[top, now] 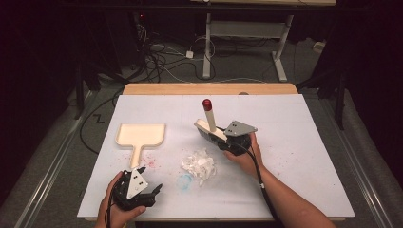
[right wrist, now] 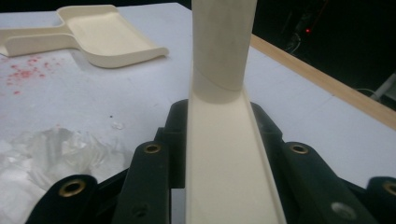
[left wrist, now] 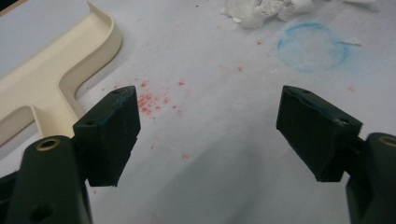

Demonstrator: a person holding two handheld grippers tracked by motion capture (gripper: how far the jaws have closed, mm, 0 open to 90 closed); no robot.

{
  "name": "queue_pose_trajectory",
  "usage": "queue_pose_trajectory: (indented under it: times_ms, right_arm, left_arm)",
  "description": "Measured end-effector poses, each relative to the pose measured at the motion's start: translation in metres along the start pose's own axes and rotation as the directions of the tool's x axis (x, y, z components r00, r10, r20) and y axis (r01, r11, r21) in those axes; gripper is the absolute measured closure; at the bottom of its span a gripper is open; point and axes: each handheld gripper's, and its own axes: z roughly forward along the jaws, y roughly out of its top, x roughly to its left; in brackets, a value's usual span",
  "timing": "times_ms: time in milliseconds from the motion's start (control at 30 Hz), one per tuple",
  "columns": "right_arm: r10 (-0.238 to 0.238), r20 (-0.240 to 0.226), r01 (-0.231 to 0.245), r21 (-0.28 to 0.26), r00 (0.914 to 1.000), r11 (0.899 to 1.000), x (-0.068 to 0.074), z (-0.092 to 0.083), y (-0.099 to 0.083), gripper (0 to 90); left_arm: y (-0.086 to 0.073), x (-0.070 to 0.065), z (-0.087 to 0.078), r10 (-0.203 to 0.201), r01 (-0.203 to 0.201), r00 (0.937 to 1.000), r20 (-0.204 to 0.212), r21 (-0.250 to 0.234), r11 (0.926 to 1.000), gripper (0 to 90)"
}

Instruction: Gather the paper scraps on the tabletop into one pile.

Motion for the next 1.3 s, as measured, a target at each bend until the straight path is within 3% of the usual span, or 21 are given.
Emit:
queue_pose_trajectory:
  times_ms: [100,233,367,467,700,800,933,1067,1167,1300]
  right_arm:
    - [-0.010,-0.046,0.010,-0.007,0.9989,1.000,0.008,-0.002,-0.002,67.6]
    - [-0.065,-0.119,0.064,-0.012,0.9908,0.998,0.023,-0.008,-0.006,67.3]
    - [-0.079,-0.177,0.074,-0.035,0.9811,0.997,0.028,-0.018,-0.010,67.3]
    - [-0.082,-0.205,0.075,-0.042,0.9753,0.996,0.031,-0.026,-0.012,67.4]
    - [-0.119,-0.197,0.111,-0.054,0.9732,0.992,0.038,-0.035,-0.012,67.6]
    - [-0.141,-0.161,0.133,-0.061,0.9768,0.989,0.037,-0.038,-0.010,67.7]
    - [-0.109,-0.123,0.098,-0.088,0.9864,0.991,0.026,-0.047,-0.002,67.7]
    - [-0.100,-0.107,0.085,-0.136,0.9893,0.987,0.015,-0.070,0.010,67.7]
    - [-0.079,-0.142,0.054,-0.171,0.9867,0.984,0.011,-0.091,0.017,67.7]
    - [-0.082,-0.200,0.049,-0.167,0.9763,0.985,0.021,-0.110,0.016,67.7]
  left_arm:
    - [-0.001,-0.001,0.000,-0.001,0.001,1.0000,0.002,0.004,1.0000,20.6]
    - [0.000,0.000,-0.001,0.014,-0.014,0.9999,-0.005,-0.005,0.9999,20.6]
    - [0.000,-0.002,0.000,0.001,-0.001,1.0000,0.000,0.004,1.0000,20.6]
    - [0.002,-0.002,0.002,0.020,-0.020,0.9998,0.001,0.003,0.9998,20.6]
    - [0.003,-0.003,0.005,0.026,-0.026,0.9996,0.009,0.009,0.9996,20.6]
    - [0.003,-0.003,0.005,0.027,-0.027,0.9996,0.009,0.009,0.9996,20.6]
    - [0.003,-0.003,0.004,0.027,-0.027,0.9996,0.007,0.009,0.9996,20.6]
    - [0.001,-0.002,0.003,0.026,-0.026,0.9996,0.007,0.012,0.9996,20.6]
    - [0.001,-0.002,0.002,0.020,-0.020,0.9998,0.001,0.008,0.9998,20.6]
    - [0.002,-0.003,0.001,0.020,-0.020,0.9998,-0.006,0.002,0.9998,20.6]
